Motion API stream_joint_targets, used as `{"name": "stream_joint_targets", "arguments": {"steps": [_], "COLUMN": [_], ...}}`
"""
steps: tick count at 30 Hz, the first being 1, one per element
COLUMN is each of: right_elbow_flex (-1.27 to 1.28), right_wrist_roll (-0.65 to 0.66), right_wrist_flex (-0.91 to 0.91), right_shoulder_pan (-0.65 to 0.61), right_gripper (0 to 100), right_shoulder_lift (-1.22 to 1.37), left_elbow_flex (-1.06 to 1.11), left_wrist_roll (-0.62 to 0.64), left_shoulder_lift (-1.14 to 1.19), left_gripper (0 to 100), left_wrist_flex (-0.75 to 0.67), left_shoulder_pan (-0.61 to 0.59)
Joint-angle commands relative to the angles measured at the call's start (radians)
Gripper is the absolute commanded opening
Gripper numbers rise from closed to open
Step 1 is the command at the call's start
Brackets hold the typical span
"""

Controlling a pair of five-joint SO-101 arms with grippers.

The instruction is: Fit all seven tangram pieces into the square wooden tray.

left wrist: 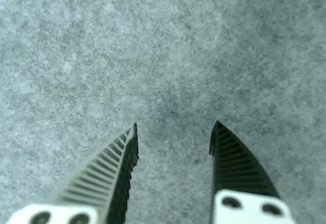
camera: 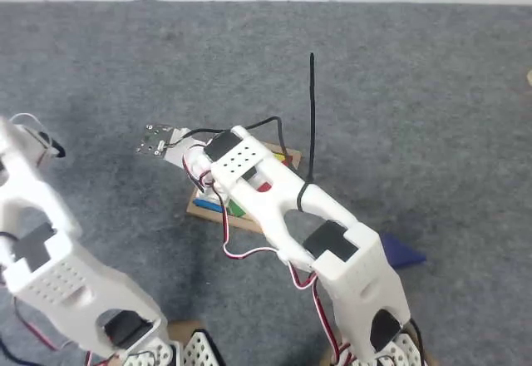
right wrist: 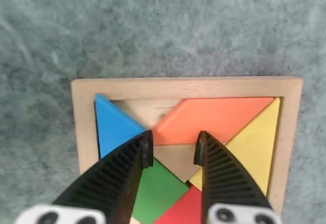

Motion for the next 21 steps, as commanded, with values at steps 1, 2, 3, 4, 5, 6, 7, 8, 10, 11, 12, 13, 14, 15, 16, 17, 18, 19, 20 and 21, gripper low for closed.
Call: {"name": "stream_joint_targets", "arguments": {"steps": [1, 2, 3, 4, 5, 6, 7, 8, 10, 11, 12, 13, 14, 15, 16, 17, 18, 19, 20, 21], "right_elbow_flex": [0.003, 0.003, 0.005, 0.008, 0.025, 0.043, 0.057, 0.068, 0.083, 0.086, 0.086, 0.086, 0.086, 0.086, 0.083, 0.078, 0.072, 0.066, 0.058, 0.048], "right_wrist_roll": [-0.038, -0.044, -0.044, -0.046, -0.048, -0.046, -0.044, -0.046, -0.048, -0.048, -0.048, -0.048, -0.048, -0.048, -0.048, -0.048, -0.048, -0.051, -0.068, -0.089], "right_wrist_flex": [0.012, 0.012, 0.012, 0.013, 0.01, 0.004, 0.002, 0.002, 0.002, 0.002, 0.002, 0.002, 0.002, 0.002, 0.002, 0.004, 0.005, 0.005, 0.004, 0.004], "right_shoulder_pan": [-0.015, -0.028, -0.045, -0.064, -0.079, -0.101, -0.119, -0.134, -0.156, -0.16, -0.16, -0.16, -0.157, -0.156, -0.153, -0.143, -0.133, -0.122, -0.107, -0.088], "right_gripper": [14.3, 14.3, 14.3, 14.3, 14.3, 14.3, 14.3, 14.3, 14.3, 14.3, 14.3, 14.3, 14.4, 14.4, 14.4, 14.4, 14.4, 14.4, 14.4, 14.4], "right_shoulder_lift": [-0.096, -0.11, -0.114, -0.117, -0.111, -0.105, -0.096, -0.09, -0.09, -0.091, -0.093, -0.093, -0.093, -0.093, -0.093, -0.093, -0.093, -0.093, -0.093, -0.093], "left_elbow_flex": [-0.01, -0.01, -0.01, -0.01, -0.01, -0.01, -0.01, -0.01, -0.01, -0.01, -0.01, -0.01, -0.01, -0.01, -0.01, -0.01, -0.01, -0.01, -0.01, -0.01], "left_wrist_roll": [0.0, 0.0, 0.0, 0.0, 0.0, 0.0, 0.0, 0.0, 0.0, 0.0, 0.0, 0.0, 0.0, -0.002, -0.002, -0.002, -0.002, -0.002, -0.002, -0.002], "left_shoulder_lift": [-0.018, -0.018, -0.018, -0.018, -0.018, -0.018, -0.018, -0.018, -0.018, -0.018, -0.018, -0.018, -0.018, -0.018, -0.018, -0.018, -0.018, -0.018, -0.018, -0.018], "left_gripper": [22, 22, 22, 22, 22, 22, 22, 22, 22, 22, 22, 22, 22, 22, 22, 22, 22, 22, 22, 22], "left_wrist_flex": [-0.017, -0.017, -0.017, -0.017, -0.017, -0.017, -0.015, -0.015, -0.014, -0.012, -0.012, -0.012, -0.012, -0.012, -0.012, -0.012, -0.012, -0.012, -0.012, -0.012], "left_shoulder_pan": [0.008, 0.008, 0.008, 0.008, 0.008, 0.008, 0.008, 0.008, 0.008, 0.008, 0.008, 0.008, 0.008, 0.008, 0.008, 0.008, 0.008, 0.008, 0.008, 0.008]}}
